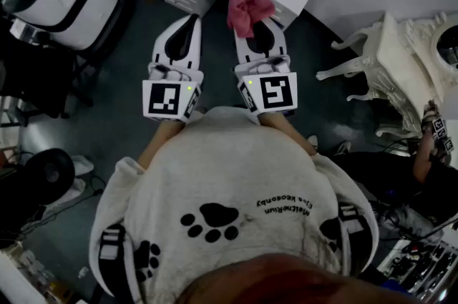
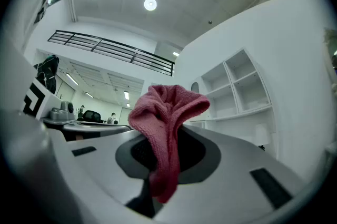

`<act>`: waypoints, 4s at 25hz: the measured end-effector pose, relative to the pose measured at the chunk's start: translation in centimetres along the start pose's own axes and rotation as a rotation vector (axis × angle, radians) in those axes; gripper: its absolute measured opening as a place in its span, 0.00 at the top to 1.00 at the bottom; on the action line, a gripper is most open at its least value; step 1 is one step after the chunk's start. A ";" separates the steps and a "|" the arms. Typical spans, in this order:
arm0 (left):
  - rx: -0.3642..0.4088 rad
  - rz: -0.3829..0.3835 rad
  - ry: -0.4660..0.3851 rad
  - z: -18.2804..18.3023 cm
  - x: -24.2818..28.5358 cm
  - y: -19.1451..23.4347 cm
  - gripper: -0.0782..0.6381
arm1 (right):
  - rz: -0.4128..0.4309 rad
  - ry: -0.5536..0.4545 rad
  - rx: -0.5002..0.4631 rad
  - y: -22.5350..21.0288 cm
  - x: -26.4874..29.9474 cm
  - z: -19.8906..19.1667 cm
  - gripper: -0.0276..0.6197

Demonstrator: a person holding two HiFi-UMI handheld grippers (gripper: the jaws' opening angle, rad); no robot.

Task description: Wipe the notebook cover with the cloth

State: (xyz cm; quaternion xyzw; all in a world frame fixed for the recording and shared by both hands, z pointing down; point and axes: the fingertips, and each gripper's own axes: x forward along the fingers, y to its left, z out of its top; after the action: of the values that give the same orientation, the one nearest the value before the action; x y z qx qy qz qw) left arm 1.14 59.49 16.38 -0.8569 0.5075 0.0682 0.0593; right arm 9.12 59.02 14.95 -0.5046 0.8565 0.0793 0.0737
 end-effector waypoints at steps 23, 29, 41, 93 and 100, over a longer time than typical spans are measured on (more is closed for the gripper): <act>0.007 0.021 0.020 -2.6 5.5 0.2 0.87 | 0.002 0.012 0.048 -5.2 2.6 -2.9 0.84; -0.014 0.009 0.026 -3.8 10.1 6.0 0.87 | -0.009 0.031 0.042 -6.0 9.8 -4.4 0.84; -0.048 -0.067 0.028 -5.6 21.0 16.0 0.87 | -0.058 0.043 0.035 -9.3 24.2 -7.3 0.84; -0.088 -0.018 0.080 -16.8 49.0 32.2 0.87 | -0.048 0.105 0.011 -26.5 51.9 -18.8 0.84; -0.063 0.018 0.112 -18.8 52.0 32.9 0.87 | 0.006 0.138 0.036 -28.7 54.0 -21.5 0.84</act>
State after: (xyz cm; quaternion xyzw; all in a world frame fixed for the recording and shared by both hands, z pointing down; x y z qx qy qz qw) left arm -1.95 -4.22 24.62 -0.8562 0.5154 0.0367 0.0032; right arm 7.38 -5.34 23.07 -0.5047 0.8625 0.0291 0.0233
